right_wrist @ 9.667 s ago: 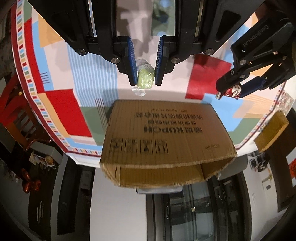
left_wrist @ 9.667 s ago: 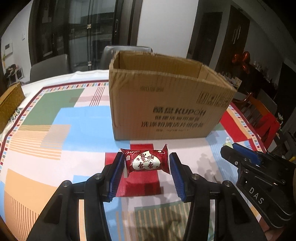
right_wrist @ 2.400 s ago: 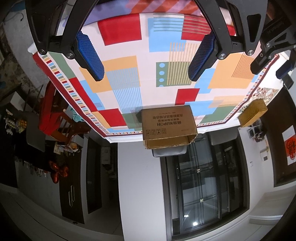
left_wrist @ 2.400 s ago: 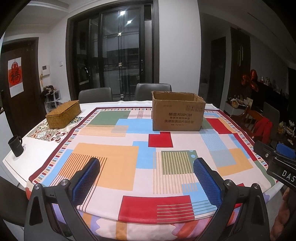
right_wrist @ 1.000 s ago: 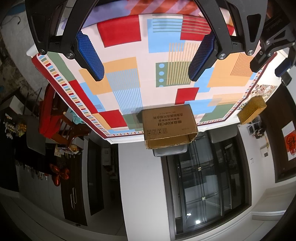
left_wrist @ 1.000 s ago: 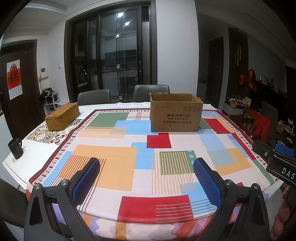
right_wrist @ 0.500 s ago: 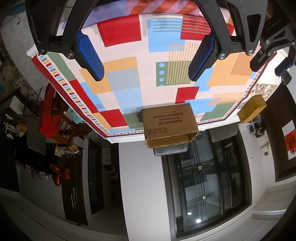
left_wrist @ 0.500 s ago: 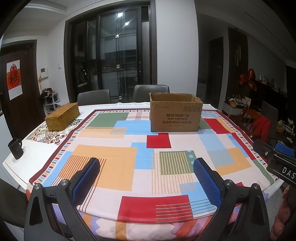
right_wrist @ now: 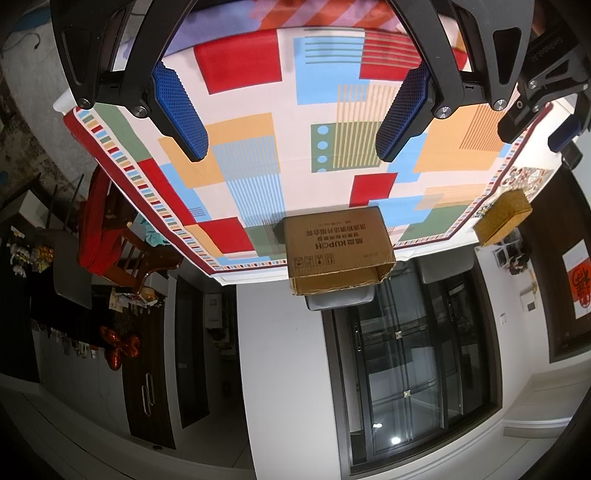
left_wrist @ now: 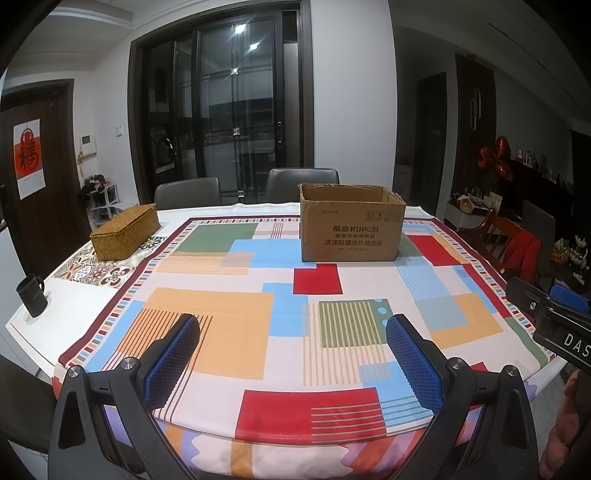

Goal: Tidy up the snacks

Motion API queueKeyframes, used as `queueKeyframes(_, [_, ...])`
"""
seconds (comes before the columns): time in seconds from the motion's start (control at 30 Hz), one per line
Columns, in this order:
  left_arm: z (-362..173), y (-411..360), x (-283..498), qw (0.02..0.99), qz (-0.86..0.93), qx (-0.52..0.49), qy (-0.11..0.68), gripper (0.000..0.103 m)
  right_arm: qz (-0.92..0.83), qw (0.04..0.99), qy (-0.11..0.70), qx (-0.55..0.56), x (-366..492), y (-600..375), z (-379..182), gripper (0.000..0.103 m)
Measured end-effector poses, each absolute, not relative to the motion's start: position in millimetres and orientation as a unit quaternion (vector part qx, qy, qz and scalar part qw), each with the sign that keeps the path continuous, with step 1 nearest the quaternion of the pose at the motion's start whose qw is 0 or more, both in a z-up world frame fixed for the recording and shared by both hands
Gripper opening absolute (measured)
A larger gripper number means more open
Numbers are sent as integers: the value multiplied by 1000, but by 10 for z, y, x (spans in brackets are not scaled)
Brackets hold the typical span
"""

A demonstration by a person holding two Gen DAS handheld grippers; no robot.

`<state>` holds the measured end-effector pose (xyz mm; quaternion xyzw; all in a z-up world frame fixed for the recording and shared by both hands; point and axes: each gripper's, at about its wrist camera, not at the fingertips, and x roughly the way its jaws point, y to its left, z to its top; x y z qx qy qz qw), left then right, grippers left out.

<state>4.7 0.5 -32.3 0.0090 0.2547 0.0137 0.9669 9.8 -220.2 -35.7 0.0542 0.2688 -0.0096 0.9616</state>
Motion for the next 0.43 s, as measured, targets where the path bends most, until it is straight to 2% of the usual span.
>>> queueKeyframes(0.43, [-336,12,49,967,9,9,256,103,-11,962,268,55,81,-2201,-360,93])
